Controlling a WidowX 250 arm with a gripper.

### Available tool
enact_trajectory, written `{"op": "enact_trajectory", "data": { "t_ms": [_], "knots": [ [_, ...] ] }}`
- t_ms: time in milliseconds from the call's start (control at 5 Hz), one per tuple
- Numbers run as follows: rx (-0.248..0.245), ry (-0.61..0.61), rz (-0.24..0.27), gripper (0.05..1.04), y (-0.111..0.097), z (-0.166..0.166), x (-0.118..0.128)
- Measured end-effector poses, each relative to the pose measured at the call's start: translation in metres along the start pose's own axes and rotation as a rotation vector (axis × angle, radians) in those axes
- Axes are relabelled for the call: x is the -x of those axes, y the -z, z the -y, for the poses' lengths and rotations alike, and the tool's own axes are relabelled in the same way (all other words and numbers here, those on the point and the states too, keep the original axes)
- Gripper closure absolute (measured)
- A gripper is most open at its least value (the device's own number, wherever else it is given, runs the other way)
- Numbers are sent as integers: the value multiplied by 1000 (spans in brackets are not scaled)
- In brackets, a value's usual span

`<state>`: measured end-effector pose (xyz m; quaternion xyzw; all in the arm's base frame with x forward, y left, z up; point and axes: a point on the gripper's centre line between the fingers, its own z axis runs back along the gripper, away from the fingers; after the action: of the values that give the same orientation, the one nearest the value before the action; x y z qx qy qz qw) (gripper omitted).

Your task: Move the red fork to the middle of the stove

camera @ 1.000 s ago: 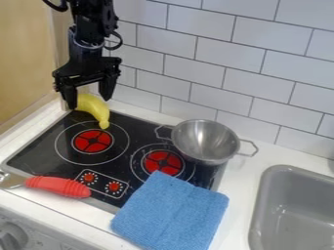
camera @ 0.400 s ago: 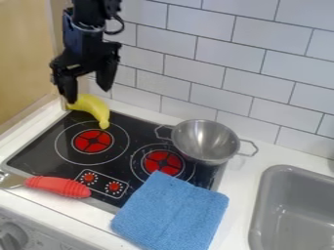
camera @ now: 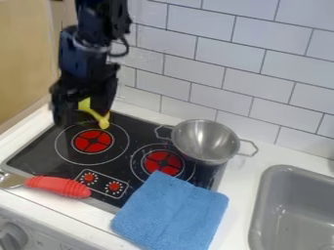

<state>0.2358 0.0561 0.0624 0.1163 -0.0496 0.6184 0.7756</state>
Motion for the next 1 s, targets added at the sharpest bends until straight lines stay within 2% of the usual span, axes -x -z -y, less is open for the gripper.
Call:
{"op": "enact_trajectory", "data": {
  "t_ms": [200,600,800,1000],
  "knots": [
    [-44,-25,-24,85,15,-17,7],
    [-100,-27,-63,85,39,-38,18],
    [-119,-26,-67,85,46,-45,19],
    [-112,-45,-69,85,55,-53,18]
  ]
}}
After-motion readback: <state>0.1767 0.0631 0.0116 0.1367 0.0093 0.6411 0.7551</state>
